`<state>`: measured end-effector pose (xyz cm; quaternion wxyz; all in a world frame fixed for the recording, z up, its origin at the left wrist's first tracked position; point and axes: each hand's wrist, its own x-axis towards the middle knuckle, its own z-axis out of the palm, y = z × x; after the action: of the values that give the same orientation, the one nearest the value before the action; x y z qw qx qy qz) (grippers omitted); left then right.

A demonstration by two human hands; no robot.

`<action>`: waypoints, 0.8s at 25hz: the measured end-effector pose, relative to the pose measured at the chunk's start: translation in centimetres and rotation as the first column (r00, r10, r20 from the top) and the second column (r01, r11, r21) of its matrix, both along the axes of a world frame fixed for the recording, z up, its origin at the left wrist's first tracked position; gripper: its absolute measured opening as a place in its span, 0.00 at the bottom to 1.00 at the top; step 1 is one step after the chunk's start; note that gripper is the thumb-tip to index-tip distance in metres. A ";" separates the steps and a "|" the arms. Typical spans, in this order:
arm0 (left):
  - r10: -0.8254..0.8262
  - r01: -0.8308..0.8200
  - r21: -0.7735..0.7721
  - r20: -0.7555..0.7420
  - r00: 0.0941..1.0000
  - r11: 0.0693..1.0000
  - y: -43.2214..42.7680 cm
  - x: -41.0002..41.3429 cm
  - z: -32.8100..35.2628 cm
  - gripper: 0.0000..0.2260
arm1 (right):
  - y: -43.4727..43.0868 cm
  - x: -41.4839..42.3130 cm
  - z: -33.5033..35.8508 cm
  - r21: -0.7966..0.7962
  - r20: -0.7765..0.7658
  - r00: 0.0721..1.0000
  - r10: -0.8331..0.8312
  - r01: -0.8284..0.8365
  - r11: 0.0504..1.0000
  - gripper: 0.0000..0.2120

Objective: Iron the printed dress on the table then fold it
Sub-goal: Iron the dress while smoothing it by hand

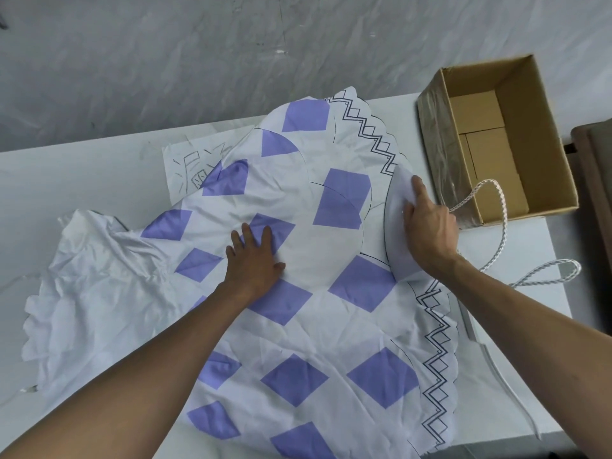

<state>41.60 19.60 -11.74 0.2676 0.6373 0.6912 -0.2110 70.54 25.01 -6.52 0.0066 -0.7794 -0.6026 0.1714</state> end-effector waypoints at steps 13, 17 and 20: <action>0.006 -0.006 0.004 0.006 1.000 1.000 0.0 -0.1 -0.3 0.36 | -0.7 -5.5 -0.3 -0.022 -0.039 0.978 0.205 -0.206 0.978 0.25; 0.013 -0.013 0.009 0.013 1.000 1.000 0.0 -0.1 -0.4 0.37 | 0.2 -1.8 -0.7 0.010 0.019 1.000 0.018 -0.018 1.000 0.25; 0.005 -0.005 0.000 0.014 1.000 1.000 0.0 -0.3 -0.3 0.37 | 0.6 -0.4 -0.6 0.004 0.006 0.996 -0.093 0.093 0.996 0.24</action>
<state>41.31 19.58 -12.09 0.2731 0.6369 0.6910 -0.2057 70.16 25.57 -7.14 0.0142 -0.8071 -0.5660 0.1673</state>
